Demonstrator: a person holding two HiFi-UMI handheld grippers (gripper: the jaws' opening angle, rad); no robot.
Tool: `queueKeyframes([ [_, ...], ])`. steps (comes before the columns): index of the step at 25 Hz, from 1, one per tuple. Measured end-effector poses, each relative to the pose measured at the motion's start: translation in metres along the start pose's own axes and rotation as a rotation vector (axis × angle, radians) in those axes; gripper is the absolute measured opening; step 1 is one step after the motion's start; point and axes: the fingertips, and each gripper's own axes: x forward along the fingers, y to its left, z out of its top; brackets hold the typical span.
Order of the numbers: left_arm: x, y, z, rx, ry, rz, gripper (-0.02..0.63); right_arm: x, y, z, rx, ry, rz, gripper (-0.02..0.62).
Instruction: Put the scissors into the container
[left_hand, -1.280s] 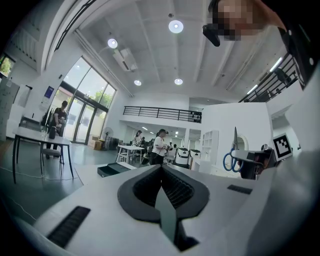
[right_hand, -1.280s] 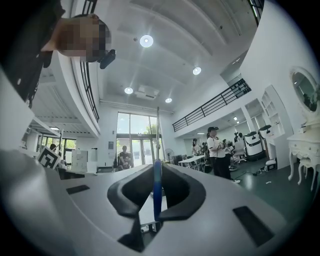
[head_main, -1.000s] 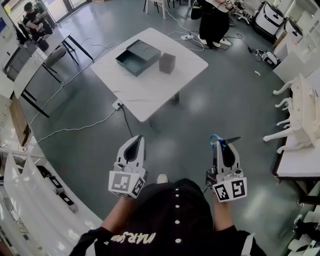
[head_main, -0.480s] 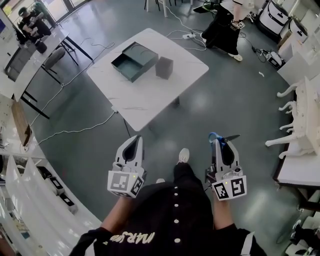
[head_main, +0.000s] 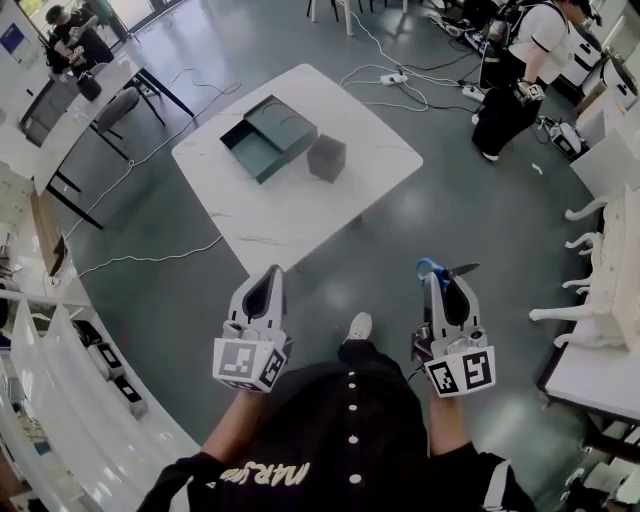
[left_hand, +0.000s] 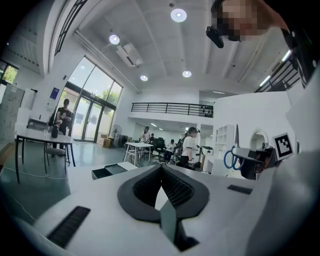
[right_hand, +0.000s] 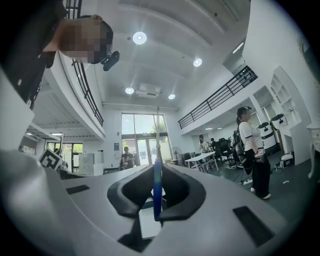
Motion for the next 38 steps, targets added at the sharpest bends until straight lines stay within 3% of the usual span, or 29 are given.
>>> queueKeyframes([
  [7,0.045,0.004,0.001,-0.021,-0.001,0.085,0.026,0.053,-0.043,-0.004,0.013,0.034,0.075,0.058],
  [12,0.062,0.018,-0.001,-0.039,-0.012,0.187,0.026,0.091,-0.060,-0.014,0.026,0.061,0.157,0.058],
  [23,0.060,0.043,-0.018,-0.081,0.011,0.376,0.026,0.153,-0.060,-0.048,0.055,0.138,0.327,0.058],
  [31,0.069,0.076,-0.033,-0.124,0.011,0.427,0.026,0.198,-0.044,-0.069,0.048,0.180,0.386,0.058],
  [38,0.104,0.110,-0.023,-0.138,-0.011,0.440,0.026,0.248,-0.040,-0.078,0.047,0.198,0.421,0.058],
])
